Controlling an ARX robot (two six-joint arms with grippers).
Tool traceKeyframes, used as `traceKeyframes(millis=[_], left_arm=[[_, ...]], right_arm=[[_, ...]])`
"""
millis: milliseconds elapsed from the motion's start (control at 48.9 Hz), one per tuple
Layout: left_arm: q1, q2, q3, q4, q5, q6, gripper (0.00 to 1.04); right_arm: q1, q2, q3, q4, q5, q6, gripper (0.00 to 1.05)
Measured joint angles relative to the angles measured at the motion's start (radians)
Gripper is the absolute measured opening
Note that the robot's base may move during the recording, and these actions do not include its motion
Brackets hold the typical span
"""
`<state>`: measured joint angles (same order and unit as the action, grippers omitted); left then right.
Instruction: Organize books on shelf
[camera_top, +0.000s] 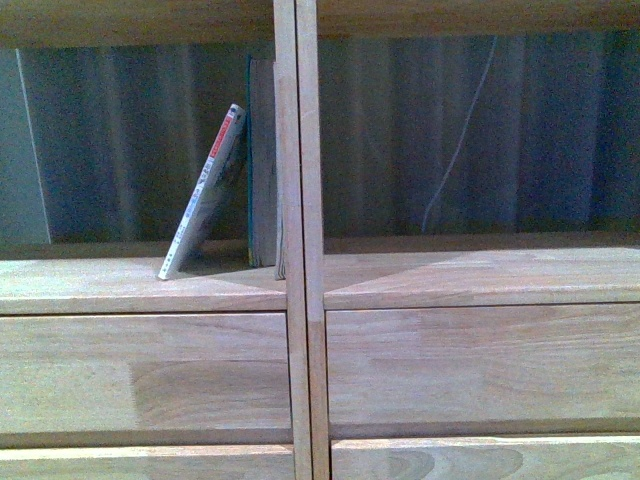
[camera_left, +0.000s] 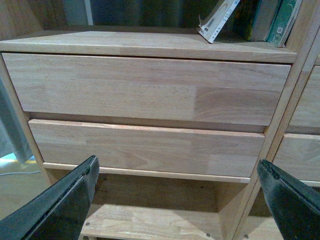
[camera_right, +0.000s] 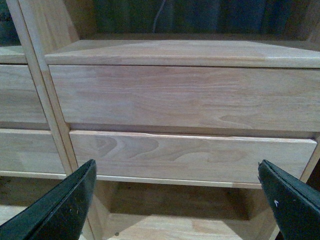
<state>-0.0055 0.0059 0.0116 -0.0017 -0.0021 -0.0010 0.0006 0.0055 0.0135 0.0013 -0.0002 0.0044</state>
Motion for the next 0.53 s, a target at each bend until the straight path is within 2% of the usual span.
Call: traceKeyframes(millis=[531], left_arm=[[0.0, 0.0, 0.0, 0.0, 0.0, 0.0, 0.97]], right_arm=[[0.0, 0.0, 0.0, 0.0, 0.0, 0.0, 0.98]])
